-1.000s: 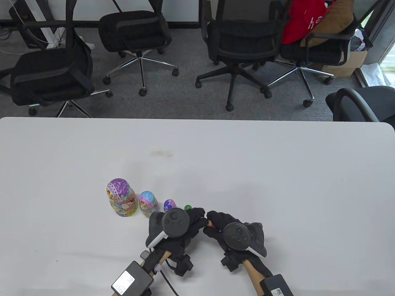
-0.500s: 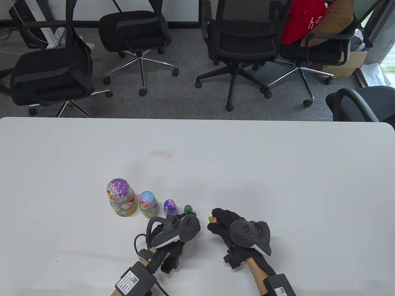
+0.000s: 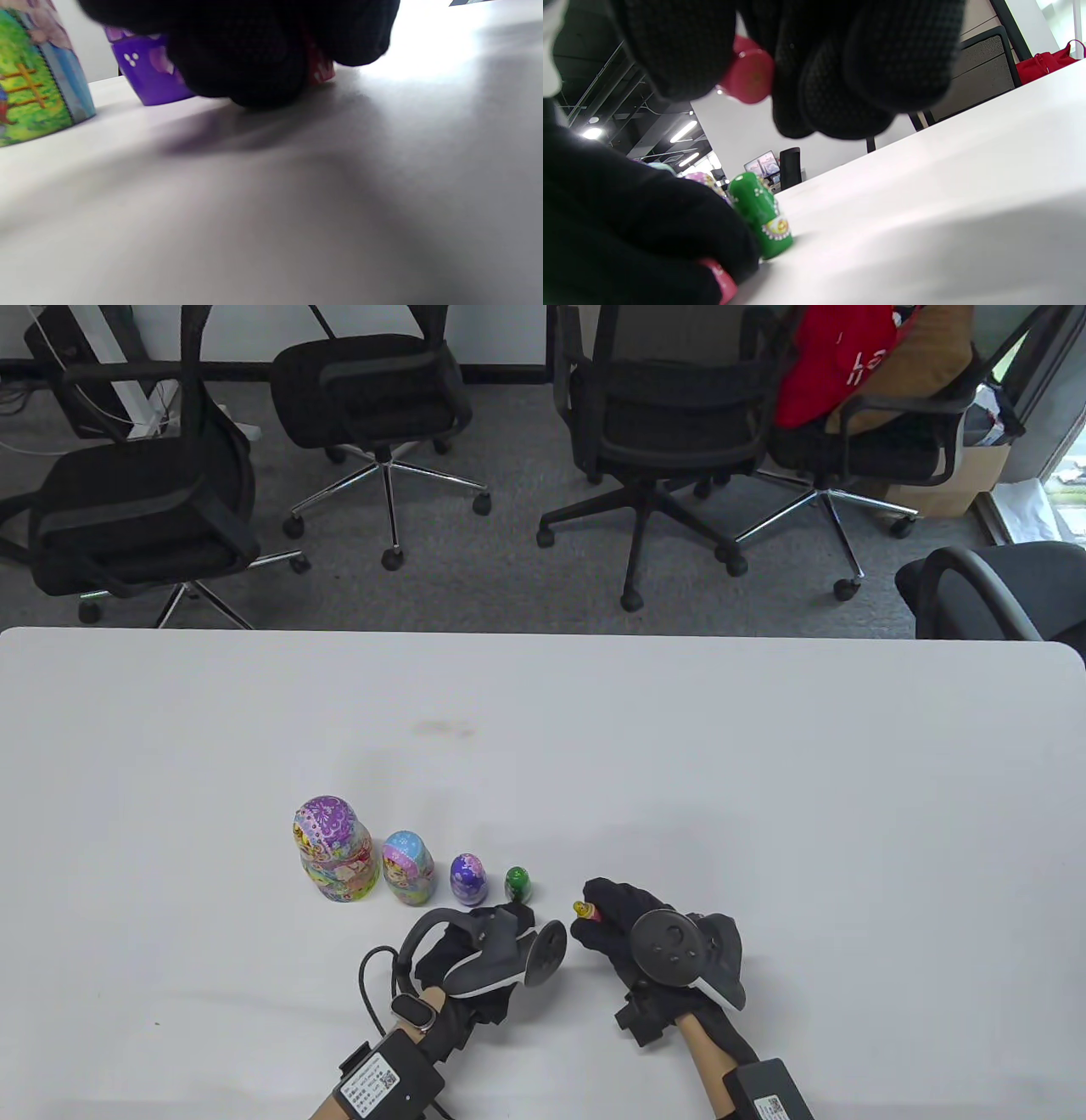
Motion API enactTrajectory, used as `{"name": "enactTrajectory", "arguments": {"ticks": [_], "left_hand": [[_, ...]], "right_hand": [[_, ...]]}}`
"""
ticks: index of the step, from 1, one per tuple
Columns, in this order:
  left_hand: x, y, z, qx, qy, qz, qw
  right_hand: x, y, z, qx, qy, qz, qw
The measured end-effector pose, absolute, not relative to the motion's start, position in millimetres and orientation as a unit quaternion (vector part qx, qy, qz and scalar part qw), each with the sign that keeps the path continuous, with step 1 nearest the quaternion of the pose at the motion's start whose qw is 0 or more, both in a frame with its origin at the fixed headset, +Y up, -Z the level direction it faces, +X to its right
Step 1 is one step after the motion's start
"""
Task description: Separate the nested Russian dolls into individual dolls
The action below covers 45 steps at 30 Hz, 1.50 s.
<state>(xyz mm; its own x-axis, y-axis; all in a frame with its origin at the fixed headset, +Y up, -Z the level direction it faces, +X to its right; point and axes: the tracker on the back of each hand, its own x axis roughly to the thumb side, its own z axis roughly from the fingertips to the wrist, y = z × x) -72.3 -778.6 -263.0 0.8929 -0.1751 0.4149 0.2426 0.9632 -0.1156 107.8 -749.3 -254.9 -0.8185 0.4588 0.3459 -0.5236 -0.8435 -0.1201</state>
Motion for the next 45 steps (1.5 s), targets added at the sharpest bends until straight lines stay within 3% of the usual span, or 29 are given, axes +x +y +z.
{"name": "enactTrajectory", "arguments": {"ticks": [7,17,24,28,37,45], "left_hand": [[-79,-764,-266,-0.093,-0.195,-0.057,0.975],[-93,-721,-263,-0.023,-0.216,0.159,0.963],[-91,-724,-263,-0.059,-0.217,0.255,0.94],[-86,-730,-261,-0.072,-0.218,0.27,0.935],[-82,-727,-253,0.012,-0.208,0.243,0.947],[-72,-734,-249,0.03,-0.231,0.138,0.963]], "right_hand": [[106,-750,-254,0.154,-0.103,0.951,0.249],[94,-752,-251,0.17,-0.097,0.954,0.229],[89,-751,-248,0.175,-0.105,0.953,0.224],[87,-750,-246,0.174,-0.113,0.953,0.22],[88,-750,-248,0.171,-0.111,0.957,0.205],[109,-755,-258,0.132,-0.093,0.969,0.188]]}}
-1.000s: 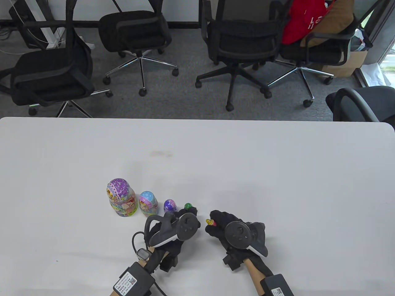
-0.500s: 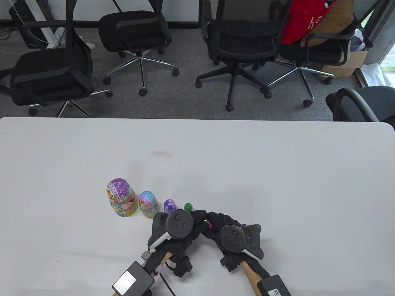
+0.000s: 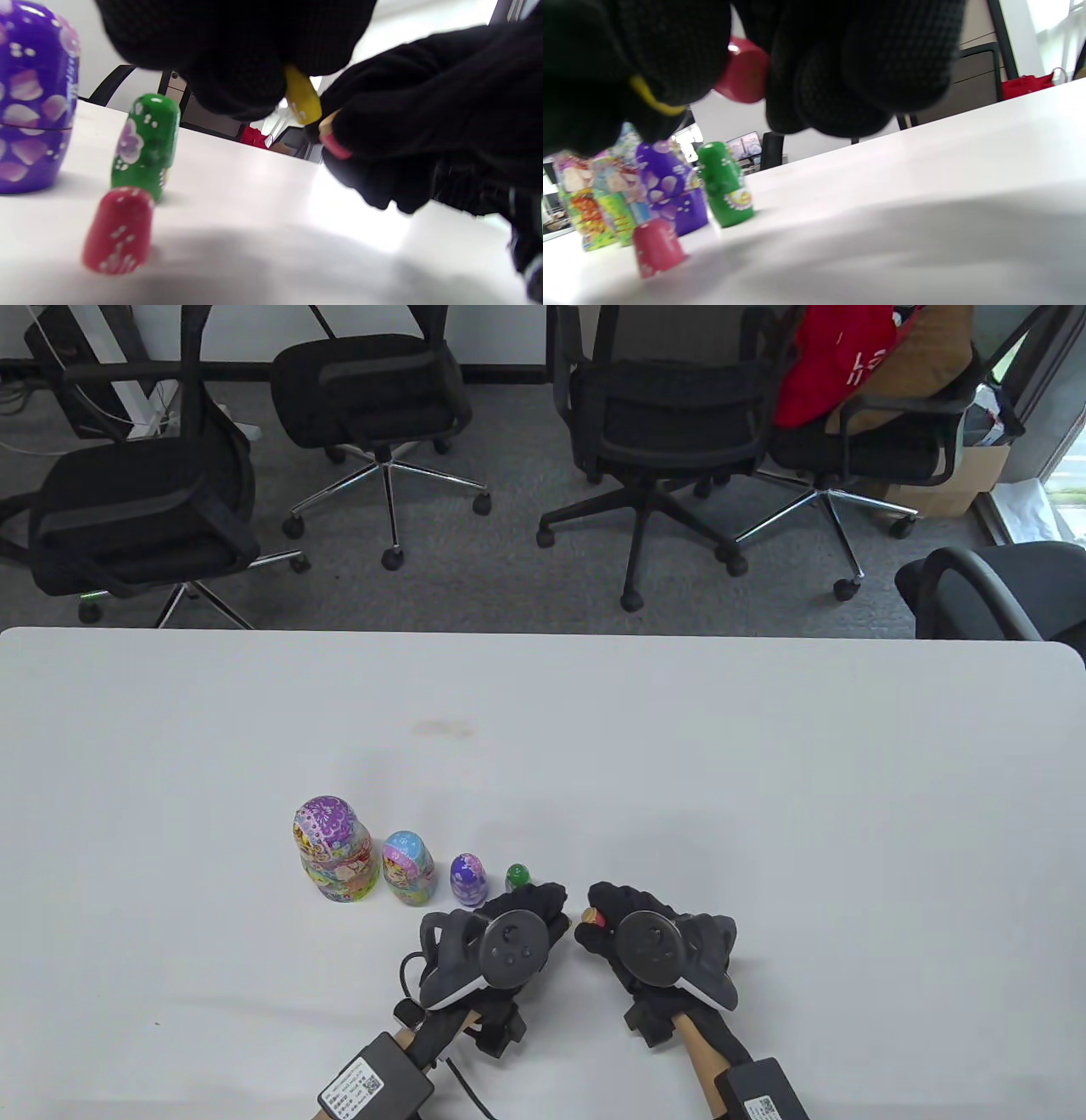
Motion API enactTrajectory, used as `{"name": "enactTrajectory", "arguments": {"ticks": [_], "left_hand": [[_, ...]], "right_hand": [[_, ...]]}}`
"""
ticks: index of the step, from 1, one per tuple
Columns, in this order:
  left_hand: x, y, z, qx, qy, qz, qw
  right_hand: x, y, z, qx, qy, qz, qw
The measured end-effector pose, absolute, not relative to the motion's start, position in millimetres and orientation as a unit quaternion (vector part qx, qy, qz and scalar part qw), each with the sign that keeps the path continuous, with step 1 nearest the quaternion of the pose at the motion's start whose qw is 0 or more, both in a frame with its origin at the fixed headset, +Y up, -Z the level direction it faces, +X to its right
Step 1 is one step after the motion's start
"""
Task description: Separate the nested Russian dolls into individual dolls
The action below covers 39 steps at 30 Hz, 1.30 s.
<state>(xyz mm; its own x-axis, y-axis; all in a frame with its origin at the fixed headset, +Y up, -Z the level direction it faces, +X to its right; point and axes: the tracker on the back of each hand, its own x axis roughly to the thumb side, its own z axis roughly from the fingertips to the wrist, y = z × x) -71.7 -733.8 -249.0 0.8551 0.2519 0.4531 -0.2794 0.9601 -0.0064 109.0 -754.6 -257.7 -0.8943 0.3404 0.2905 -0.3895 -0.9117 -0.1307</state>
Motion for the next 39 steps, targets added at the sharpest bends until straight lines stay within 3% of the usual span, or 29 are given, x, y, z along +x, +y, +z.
{"name": "enactTrajectory", "arguments": {"ticks": [8,18,26,31,39], "left_hand": [[-45,-753,-238,0.019,-0.281,-0.047,0.958],[-31,-770,-235,0.011,-0.297,-0.122,0.947],[-35,-765,-237,0.004,-0.289,-0.096,0.952],[-55,-749,-244,0.001,-0.245,-0.037,0.969],[-64,-764,-255,-0.062,-0.214,-0.089,0.971]], "right_hand": [[120,-755,-261,0.109,-0.1,0.97,0.196],[118,-755,-261,0.111,-0.098,0.97,0.193],[119,-755,-261,0.108,-0.098,0.97,0.195],[119,-755,-261,0.105,-0.1,0.97,0.197],[118,-756,-261,0.11,-0.096,0.97,0.197]]}}
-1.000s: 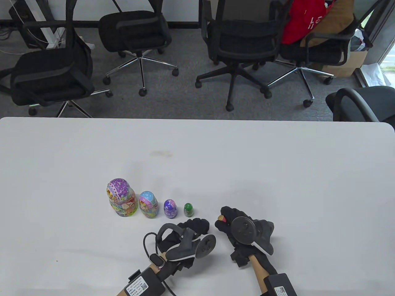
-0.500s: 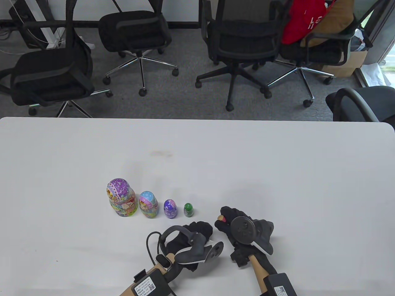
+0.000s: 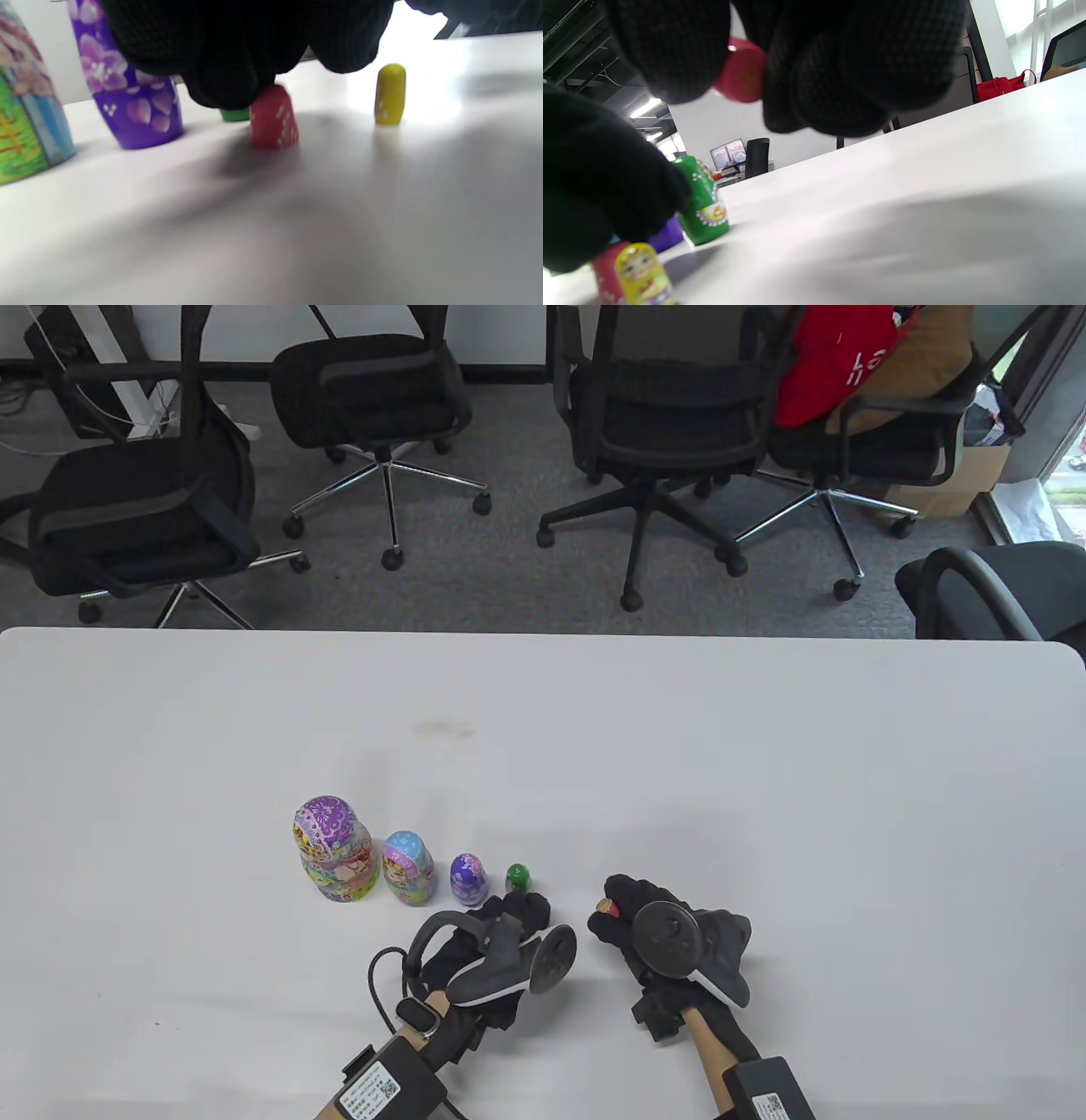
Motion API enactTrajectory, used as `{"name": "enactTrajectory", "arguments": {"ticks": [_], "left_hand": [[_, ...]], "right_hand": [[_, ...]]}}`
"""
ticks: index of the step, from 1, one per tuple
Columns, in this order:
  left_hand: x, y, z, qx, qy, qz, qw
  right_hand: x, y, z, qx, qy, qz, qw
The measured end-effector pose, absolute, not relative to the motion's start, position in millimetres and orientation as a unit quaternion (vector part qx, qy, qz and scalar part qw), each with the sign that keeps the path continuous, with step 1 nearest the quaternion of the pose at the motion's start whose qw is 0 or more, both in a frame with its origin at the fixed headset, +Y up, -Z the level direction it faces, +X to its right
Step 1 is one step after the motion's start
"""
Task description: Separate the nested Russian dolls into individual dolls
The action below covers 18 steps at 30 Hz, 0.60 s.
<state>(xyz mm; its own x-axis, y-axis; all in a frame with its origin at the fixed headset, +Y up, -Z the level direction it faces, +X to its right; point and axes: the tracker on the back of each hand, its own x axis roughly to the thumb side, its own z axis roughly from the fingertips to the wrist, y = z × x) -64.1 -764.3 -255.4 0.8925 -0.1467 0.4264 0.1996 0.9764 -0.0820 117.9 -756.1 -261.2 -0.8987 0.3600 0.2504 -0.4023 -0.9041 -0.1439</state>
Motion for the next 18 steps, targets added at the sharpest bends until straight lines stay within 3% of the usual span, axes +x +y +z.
{"name": "enactTrajectory", "arguments": {"ticks": [10,18], "left_hand": [[-67,-774,-260,-0.059,-0.215,-0.1,0.97],[-88,-743,-266,-0.018,-0.206,0.113,0.972]], "right_hand": [[114,-757,-260,0.121,-0.095,0.968,0.2],[103,-752,-254,0.152,-0.116,0.962,0.198]]}}
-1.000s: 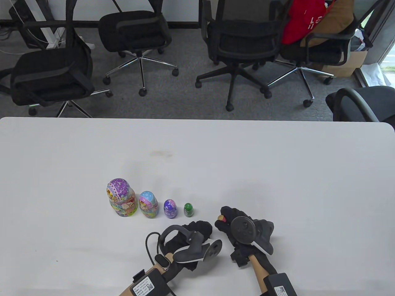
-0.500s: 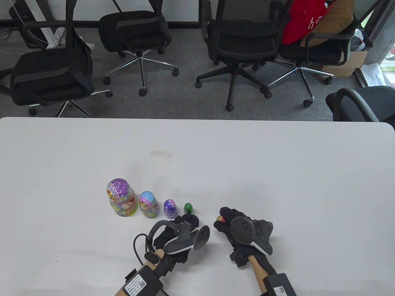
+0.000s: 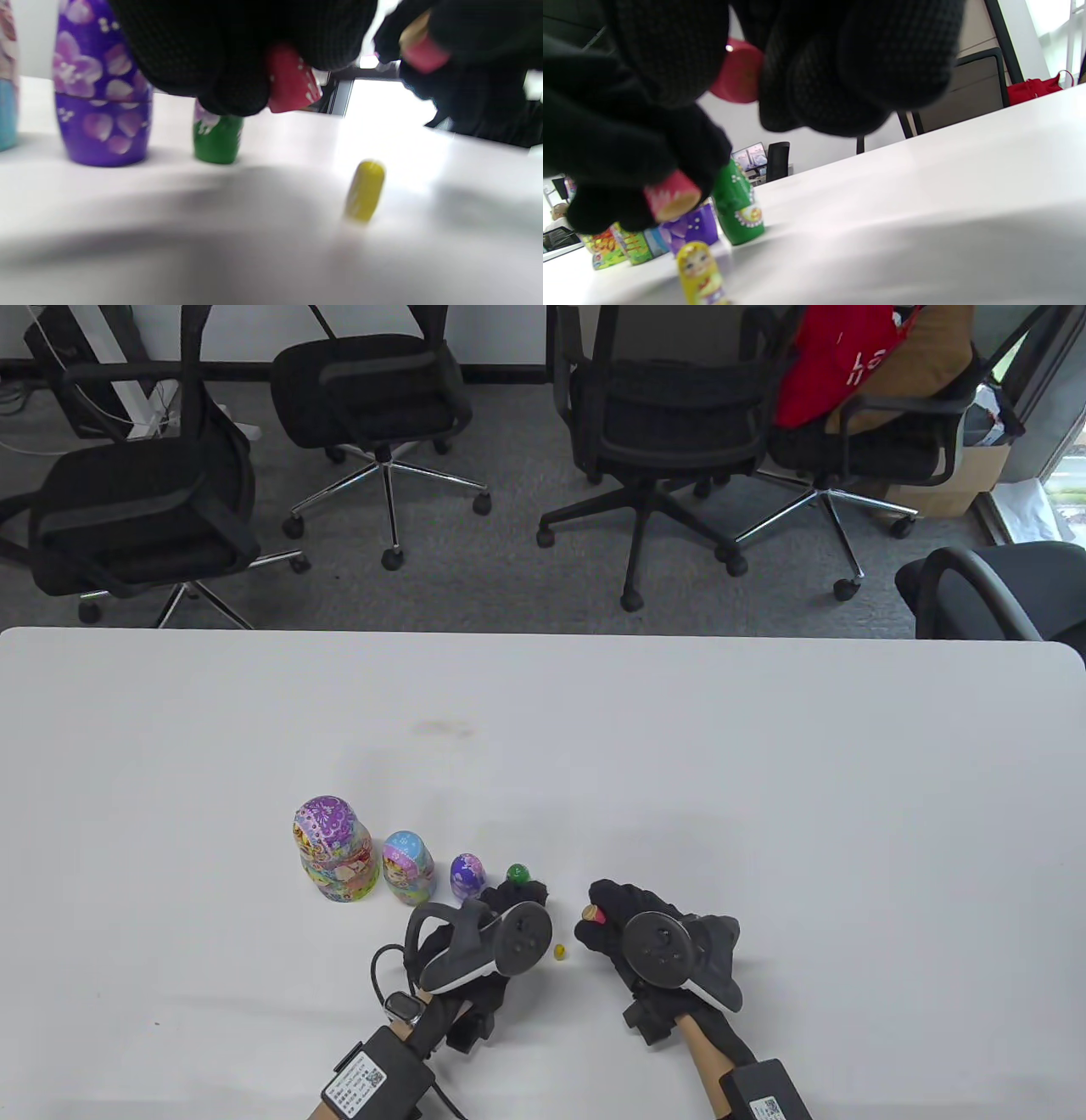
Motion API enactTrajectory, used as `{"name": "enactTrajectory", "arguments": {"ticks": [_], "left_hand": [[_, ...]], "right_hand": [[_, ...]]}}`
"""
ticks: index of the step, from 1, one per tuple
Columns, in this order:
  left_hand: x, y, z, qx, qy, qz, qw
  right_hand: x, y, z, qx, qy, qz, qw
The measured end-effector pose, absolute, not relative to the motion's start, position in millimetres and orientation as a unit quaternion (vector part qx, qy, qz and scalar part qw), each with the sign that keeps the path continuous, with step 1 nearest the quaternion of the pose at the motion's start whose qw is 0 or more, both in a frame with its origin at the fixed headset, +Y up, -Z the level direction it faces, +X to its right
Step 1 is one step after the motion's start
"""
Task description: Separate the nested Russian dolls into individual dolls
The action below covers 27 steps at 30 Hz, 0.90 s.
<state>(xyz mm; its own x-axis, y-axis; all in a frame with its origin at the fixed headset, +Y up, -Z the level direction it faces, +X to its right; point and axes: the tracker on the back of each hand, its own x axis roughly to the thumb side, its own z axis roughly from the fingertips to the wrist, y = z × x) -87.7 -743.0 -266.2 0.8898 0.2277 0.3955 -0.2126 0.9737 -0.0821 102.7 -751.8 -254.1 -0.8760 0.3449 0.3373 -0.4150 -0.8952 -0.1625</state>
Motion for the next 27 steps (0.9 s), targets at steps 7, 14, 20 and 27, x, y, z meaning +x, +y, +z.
{"name": "enactTrajectory", "arguments": {"ticks": [7,14,20,27], "left_hand": [[-96,-733,-267,-0.03,-0.199,0.266,0.943],[-91,-734,-264,-0.029,-0.206,0.301,0.931],[-88,-734,-260,-0.014,-0.207,0.306,0.929],[-91,-734,-259,0.013,-0.199,0.328,0.924]], "right_hand": [[93,-752,-251,0.172,-0.117,0.96,0.188],[90,-752,-249,0.18,-0.125,0.957,0.192],[89,-752,-247,0.182,-0.132,0.955,0.193],[86,-751,-248,0.184,-0.102,0.948,0.238]]}}
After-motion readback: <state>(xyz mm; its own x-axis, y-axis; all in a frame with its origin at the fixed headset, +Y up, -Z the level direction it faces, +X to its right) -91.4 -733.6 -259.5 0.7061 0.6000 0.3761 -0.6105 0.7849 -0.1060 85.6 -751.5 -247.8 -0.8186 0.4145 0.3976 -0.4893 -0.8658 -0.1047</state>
